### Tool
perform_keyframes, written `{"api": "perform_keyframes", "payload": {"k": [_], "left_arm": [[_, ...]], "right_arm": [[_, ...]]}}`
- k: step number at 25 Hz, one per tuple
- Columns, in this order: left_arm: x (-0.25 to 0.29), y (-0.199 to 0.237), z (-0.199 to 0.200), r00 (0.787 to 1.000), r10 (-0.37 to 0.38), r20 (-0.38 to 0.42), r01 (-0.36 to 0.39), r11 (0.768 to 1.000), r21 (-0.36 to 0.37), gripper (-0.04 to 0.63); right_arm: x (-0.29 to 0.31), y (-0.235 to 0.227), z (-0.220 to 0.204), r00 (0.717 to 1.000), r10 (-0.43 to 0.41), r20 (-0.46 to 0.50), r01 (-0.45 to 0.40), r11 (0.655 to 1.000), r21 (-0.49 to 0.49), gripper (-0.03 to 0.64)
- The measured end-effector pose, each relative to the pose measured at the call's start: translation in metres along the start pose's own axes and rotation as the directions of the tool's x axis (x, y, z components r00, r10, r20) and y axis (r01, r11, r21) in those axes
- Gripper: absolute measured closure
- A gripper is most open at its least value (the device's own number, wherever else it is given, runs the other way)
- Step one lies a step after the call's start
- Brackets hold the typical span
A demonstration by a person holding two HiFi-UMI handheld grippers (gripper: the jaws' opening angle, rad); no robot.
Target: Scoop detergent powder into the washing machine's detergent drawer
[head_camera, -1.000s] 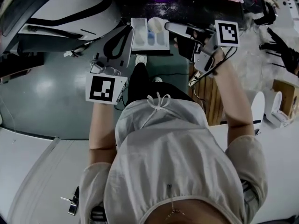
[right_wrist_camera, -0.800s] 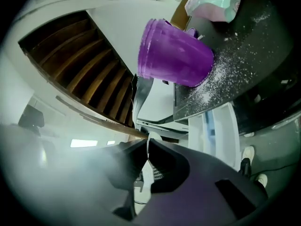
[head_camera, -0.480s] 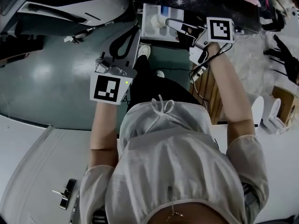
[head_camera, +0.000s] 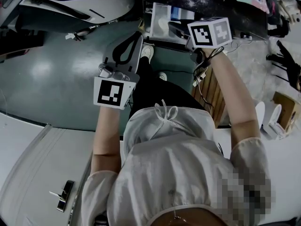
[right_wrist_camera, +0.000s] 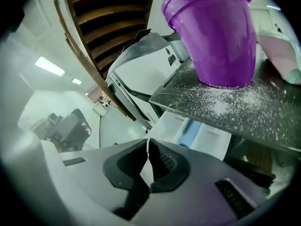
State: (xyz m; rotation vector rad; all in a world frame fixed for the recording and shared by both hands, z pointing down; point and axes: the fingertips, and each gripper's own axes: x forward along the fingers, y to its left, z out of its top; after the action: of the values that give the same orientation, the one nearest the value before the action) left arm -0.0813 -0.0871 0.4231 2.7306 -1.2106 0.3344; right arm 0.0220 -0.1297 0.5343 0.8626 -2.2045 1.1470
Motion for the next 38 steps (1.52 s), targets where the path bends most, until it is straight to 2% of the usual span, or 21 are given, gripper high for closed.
{"api": "perform_keyframes", "payload": {"k": [3, 7, 9, 12, 18, 25, 28, 36, 38], "left_arm": [[-0.002, 0.003, -0.003, 1.0, 0.006, -0.006, -0.006, 1.0, -0.009, 0.569], [-0.004, 0.008, -0.007, 1.0, 0.023, -0.015, -0.023, 1.0, 0.003, 0.569], [-0.005, 0.01, -0.008, 0.999, 0.033, -0.017, -0.033, 0.999, 0.002, 0.569], [-0.005, 0.011, -0.007, 0.999, 0.045, -0.013, -0.045, 0.999, -0.005, 0.569], [-0.011, 0.008, -0.008, 0.998, 0.054, -0.018, -0.054, 0.999, -0.004, 0.569], [-0.018, 0.005, -0.011, 0.997, 0.069, -0.019, -0.069, 0.998, -0.01, 0.569], [-0.021, 0.005, -0.012, 0.997, 0.077, -0.019, -0.077, 0.997, -0.014, 0.569], [-0.03, -0.001, -0.017, 0.995, 0.092, -0.023, -0.092, 0.996, -0.014, 0.569], [-0.032, -0.003, -0.018, 0.995, 0.094, -0.025, -0.094, 0.995, -0.011, 0.569]], "right_arm": [[0.005, -0.003, -0.001, 0.997, -0.071, -0.035, 0.066, 0.991, -0.112, 0.607], [0.013, -0.002, 0.001, 0.988, -0.144, -0.054, 0.124, 0.954, -0.274, 0.606], [0.016, -0.001, 0.002, 0.982, -0.183, -0.055, 0.152, 0.921, -0.358, 0.606], [0.019, 0.005, 0.007, 0.97, -0.241, -0.038, 0.193, 0.854, -0.483, 0.606], [0.021, 0.014, 0.012, 0.941, -0.338, 0.026, 0.263, 0.679, -0.685, 0.607], [0.019, 0.017, 0.012, 0.896, -0.424, 0.134, 0.331, 0.433, -0.838, 0.607], [0.016, 0.02, 0.013, 0.878, -0.439, 0.19, 0.359, 0.341, -0.869, 0.607], [0.004, 0.032, 0.02, 0.833, -0.45, 0.322, 0.424, 0.145, -0.894, 0.607], [0.0, 0.034, 0.022, 0.815, -0.454, 0.359, 0.44, 0.083, -0.894, 0.607]]}}
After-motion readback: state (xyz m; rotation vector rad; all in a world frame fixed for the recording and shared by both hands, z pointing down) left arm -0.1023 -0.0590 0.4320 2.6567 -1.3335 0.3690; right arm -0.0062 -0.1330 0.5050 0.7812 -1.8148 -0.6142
